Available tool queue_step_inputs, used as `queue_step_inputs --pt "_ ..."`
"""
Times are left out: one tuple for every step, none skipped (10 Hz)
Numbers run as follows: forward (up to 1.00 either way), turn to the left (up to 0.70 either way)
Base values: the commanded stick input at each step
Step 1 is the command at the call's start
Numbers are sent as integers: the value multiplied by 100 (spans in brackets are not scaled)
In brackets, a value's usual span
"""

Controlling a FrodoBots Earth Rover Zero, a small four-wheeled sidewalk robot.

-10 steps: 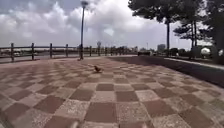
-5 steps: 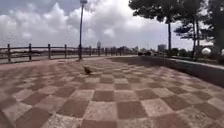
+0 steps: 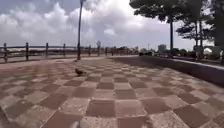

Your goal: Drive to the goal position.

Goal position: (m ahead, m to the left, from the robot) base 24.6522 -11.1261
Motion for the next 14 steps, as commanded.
queue_step_inputs --pt "70 -16" --pt "70 -32" --pt "70 -35" --pt "70 -35" --pt "70 -35" --pt "70 -35" --pt "70 -27" --pt "70 -5" --pt "70 0" --pt "70 0" --pt "70 0" --pt "70 0" --pt "70 0" --pt "70 0"
